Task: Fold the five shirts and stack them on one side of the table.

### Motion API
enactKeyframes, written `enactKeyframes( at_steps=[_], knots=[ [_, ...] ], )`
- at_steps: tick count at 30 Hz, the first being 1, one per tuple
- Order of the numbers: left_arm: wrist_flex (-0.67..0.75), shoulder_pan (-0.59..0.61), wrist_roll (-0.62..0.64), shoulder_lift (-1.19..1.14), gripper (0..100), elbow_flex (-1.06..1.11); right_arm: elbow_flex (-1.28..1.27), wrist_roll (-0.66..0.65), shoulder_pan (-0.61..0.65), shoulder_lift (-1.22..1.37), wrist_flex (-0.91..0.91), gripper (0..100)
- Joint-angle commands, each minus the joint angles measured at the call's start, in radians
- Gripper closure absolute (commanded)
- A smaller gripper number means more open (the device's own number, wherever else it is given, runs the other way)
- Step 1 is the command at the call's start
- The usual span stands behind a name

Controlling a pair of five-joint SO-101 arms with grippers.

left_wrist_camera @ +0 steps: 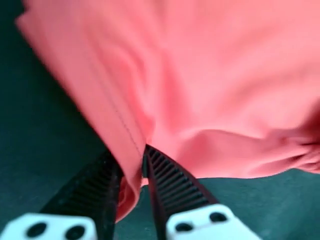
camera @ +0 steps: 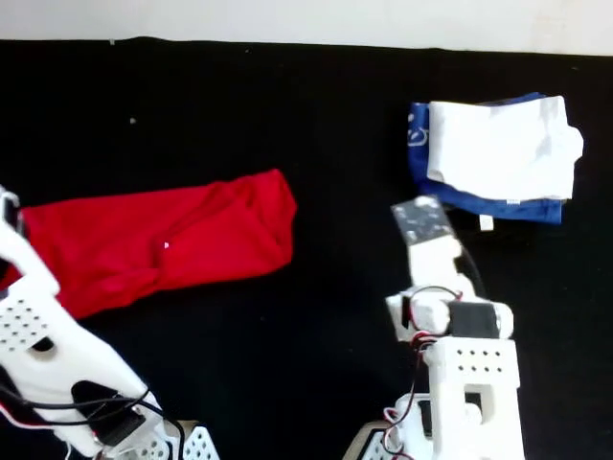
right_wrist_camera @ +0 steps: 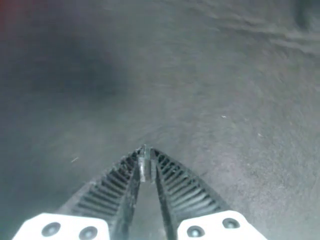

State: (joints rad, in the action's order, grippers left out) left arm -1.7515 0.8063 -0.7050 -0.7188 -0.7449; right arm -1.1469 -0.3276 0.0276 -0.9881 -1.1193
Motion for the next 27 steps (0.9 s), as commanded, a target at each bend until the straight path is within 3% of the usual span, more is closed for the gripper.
enactKeyframes(
  at_steps=[1,7,12,20,27],
  knots=[
    [-0.018,-0.104,0.052,0.188,99,0.097,-0.119,-0.011,-0.090,-0.004,0.147,99.2],
    [-0.017,-0.344,0.133,0.556,99,0.407,-0.334,-0.011,-0.128,-0.012,0.357,99.2],
    [-0.015,-0.595,0.236,0.733,99,0.495,-0.460,-0.005,-0.128,-0.012,0.483,99.2],
    [0.083,-0.829,0.377,0.682,99,0.473,-0.467,-0.005,-0.128,-0.013,0.483,99.2],
    [0.199,-0.941,0.385,0.443,99,0.331,-0.467,-0.005,-0.128,-0.013,0.483,99.2]
  ],
)
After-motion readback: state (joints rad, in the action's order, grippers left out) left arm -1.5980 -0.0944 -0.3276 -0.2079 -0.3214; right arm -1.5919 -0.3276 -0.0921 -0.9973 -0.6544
